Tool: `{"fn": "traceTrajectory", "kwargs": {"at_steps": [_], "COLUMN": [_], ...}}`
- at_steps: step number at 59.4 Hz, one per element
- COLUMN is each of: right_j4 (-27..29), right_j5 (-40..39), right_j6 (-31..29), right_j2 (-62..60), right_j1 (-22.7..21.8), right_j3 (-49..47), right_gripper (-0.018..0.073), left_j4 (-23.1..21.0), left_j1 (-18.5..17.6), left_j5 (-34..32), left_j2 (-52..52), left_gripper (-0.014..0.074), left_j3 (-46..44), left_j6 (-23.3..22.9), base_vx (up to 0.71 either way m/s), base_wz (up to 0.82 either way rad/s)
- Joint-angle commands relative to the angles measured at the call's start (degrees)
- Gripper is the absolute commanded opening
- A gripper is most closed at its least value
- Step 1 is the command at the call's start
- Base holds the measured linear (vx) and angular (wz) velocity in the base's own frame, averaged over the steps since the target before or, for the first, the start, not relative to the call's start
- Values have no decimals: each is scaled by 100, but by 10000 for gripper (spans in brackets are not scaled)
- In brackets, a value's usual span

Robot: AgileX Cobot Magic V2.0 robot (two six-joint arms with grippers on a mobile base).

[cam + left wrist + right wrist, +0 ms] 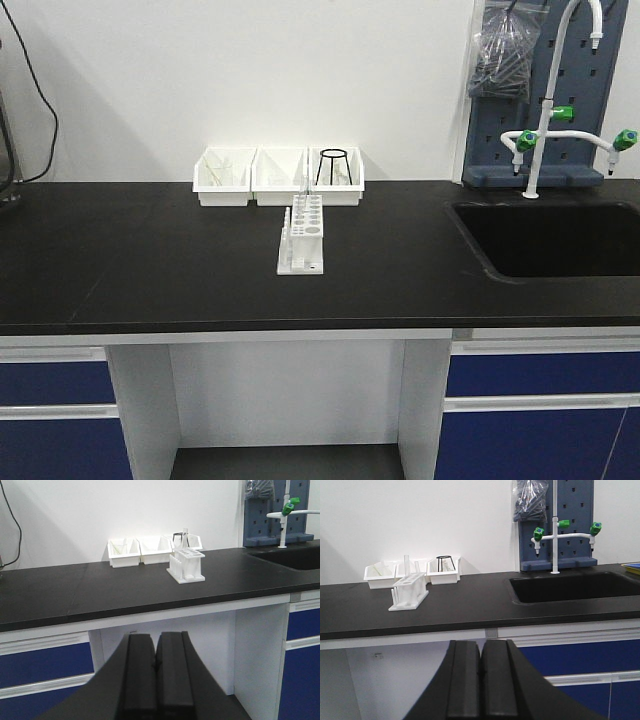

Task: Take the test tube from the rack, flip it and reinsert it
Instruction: 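Drive the base toward the white test-tube rack on the bench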

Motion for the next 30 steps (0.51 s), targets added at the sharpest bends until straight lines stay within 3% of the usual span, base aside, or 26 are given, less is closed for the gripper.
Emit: {"fn": "traceTrajectory", "kwargs": {"at_steps": [1,30], "right_j4": [-46,-46], "right_j5": [-474,-474], "right_j6": [-11,-11], "right_j2": [-79,-79], "right_j1": [-26,-26], "right_j3": [12,12], "right_gripper": [-11,-11], "left_j4": [0,0], "left_j1": [-1,-1], "left_j5": [-464,-464], "left_j2": [-44,-44], "left_gripper": [-6,-6], "left_j3": [-34,-34], "left_j6": [-13,-13], "base_vx": [0,0], "base_wz": [0,0]}}
